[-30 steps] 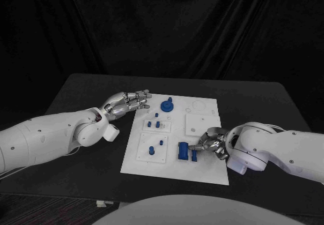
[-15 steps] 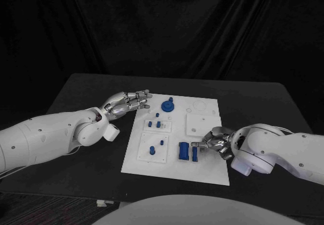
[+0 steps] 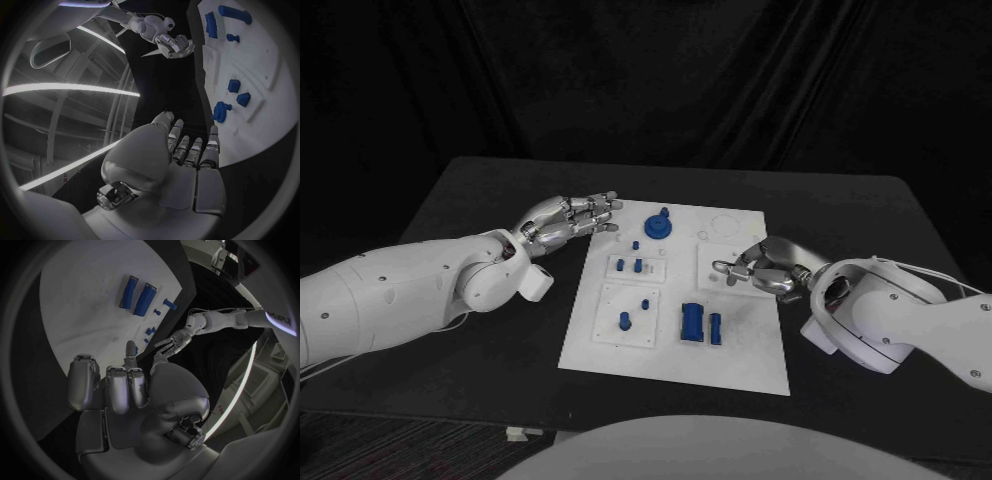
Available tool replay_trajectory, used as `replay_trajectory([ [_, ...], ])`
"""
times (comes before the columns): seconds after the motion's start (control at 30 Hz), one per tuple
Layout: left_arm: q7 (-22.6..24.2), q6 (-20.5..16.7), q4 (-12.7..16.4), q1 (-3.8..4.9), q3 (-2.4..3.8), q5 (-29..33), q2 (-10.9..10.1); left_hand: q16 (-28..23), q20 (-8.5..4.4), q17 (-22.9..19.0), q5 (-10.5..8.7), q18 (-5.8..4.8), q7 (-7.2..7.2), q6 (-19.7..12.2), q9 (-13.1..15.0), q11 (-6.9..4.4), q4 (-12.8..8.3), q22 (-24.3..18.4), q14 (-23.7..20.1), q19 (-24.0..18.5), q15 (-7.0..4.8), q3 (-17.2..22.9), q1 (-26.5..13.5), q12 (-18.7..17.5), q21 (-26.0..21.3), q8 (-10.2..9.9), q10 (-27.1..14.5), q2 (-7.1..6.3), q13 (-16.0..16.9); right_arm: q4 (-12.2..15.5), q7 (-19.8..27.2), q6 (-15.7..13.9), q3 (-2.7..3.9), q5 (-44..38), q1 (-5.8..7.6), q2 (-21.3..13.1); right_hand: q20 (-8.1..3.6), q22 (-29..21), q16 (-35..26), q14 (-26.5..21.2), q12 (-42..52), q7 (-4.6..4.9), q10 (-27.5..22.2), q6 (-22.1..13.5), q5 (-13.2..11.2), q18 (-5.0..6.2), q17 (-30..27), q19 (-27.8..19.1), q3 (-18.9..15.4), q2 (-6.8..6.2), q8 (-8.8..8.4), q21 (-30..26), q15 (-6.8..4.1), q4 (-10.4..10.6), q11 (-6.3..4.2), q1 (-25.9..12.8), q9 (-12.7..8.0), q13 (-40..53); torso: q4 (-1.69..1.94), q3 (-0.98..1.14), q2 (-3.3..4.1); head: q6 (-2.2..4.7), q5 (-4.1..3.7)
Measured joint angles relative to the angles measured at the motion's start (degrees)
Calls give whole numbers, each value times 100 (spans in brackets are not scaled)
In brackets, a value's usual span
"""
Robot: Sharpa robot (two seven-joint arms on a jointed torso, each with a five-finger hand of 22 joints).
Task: Assemble the parts on the task board
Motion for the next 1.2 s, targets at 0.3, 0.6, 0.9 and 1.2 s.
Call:
replay_trajectory([
  [0.3, 4, -1, 10, -3, 0, 0, -30, 0, 0, 0, 0, 0, 0, 0, 5, 20, 0, 0, 0, 0, 0, 31, 0, 0, 0, 0, 20, 0, 5, -172, 736, -37, -7, -1027, -217, -91, 23, 0, 0, -7, 0, 48, 2, 75, 674, 1, 5, 21, -195, 174, -920, 60, 7, 9, 1, 22, -912, 0, -2, -2, 2, 0, 22],
  [0.6, 6, -2, 21, -6, 0, 0, -43, 0, 0, -1, 0, 0, 0, 0, 5, 20, 0, 1, 0, 0, 0, 31, 0, 0, 0, 0, 20, 0, 4, -240, 963, 66, -4, -1442, -360, -93, 23, -1, -1, -7, 0, 50, -10, 277, 909, 1, 4, 21, -351, 498, -1230, 87, 7, 12, -11, -258, -1336, 0, -1, 0, 8, 0, 9],
  [0.9, 6, -1, 31, -9, 0, 0, -52, 0, 2, -1, 0, 0, 0, 4, 4, 20, 0, 1, 0, 1, 0, 31, -2, 3, 0, 0, 20, 2, 4, -240, 964, 289, -6, -1645, -441, -68, 22, 4, -1, -7, 0, -1, -10, 369, 1385, 0, 4, 20, -155, 586, -1421, 87, -36, 23, -10, -496, -1636, 0, -3, 1, 9, 0, 28],
  [1.2, 6, -1, 32, -11, 0, 0, -55, 0, 21, 4, 0, -1, 0, 41, 4, 19, -16, 1, 0, 21, 0, 47, -23, 22, 0, 0, 20, 23, 4, -235, 912, 558, -5, -1736, -489, -41, 6, 4, -5, 13, 0, 0, -9, 408, 1412, 0, 3, 4, -79, 583, -1487, 87, -56, 11, -11, -726, -1765, 0, -1, -2, 12, 0, 28],
])
